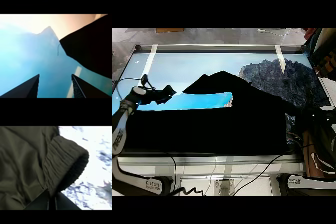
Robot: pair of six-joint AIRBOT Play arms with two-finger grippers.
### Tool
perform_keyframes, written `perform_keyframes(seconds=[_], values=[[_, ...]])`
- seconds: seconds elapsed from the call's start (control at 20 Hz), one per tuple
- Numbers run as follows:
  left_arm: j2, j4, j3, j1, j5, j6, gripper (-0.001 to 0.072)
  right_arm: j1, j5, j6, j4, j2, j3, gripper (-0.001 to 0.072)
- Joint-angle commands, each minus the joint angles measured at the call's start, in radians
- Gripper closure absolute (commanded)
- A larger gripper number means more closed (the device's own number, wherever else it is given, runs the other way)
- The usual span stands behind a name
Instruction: Fold the clothes and pants, and hang the long-sleeved shirts on hangers.
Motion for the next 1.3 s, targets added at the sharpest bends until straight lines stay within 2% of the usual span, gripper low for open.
perform_keyframes(seconds=[0.0,0.25,0.4,0.5,0.55,0.65,0.7,1.0,1.15,1.25], values=[[-0.144,-0.071,0.129,-0.046,0.0,0.052,0.0266,0.002,0.035,-0.005,-0.003,0.019,0.016,0.0693],[-0.3,-0.071,0.296,-0.068,0.0,0.047,0.0266,0.002,0.035,-0.005,-0.006,0.027,0.016,0.0693],[-0.328,-0.071,0.308,-0.067,0.008,0.047,0.0268,0.002,0.034,-0.005,-0.006,0.027,0.016,0.0694],[-0.336,-0.071,0.308,-0.071,0.027,0.047,0.03,0.002,0.035,-0.005,-0.007,0.027,0.016,0.0694],[-0.338,-0.071,0.308,-0.074,0.042,0.047,0.0352,0.002,0.034,-0.005,-0.007,0.027,0.016,0.0694],[-0.335,-0.08,0.309,-0.075,0.069,0.047,0.0629,0.002,0.034,-0.005,-0.007,0.027,0.016,0.0693],[-0.331,-0.088,0.31,-0.075,0.076,0.048,0.0697,0.002,0.034,-0.005,-0.007,0.027,0.016,0.0693],[-0.221,-0.1,0.407,-0.027,0.087,0.054,0.0698,0.002,0.027,-0.005,-0.047,0.032,0.039,0.0694],[-0.106,-0.1,0.496,0.013,0.086,0.126,0.0698,0.002,-0.002,-0.003,-0.082,0.054,0.076,0.0694],[-0.014,-0.072,0.524,0.036,0.087,0.131,0.0698,0.002,-0.031,0.013,-0.098,0.07,0.099,0.0694]])
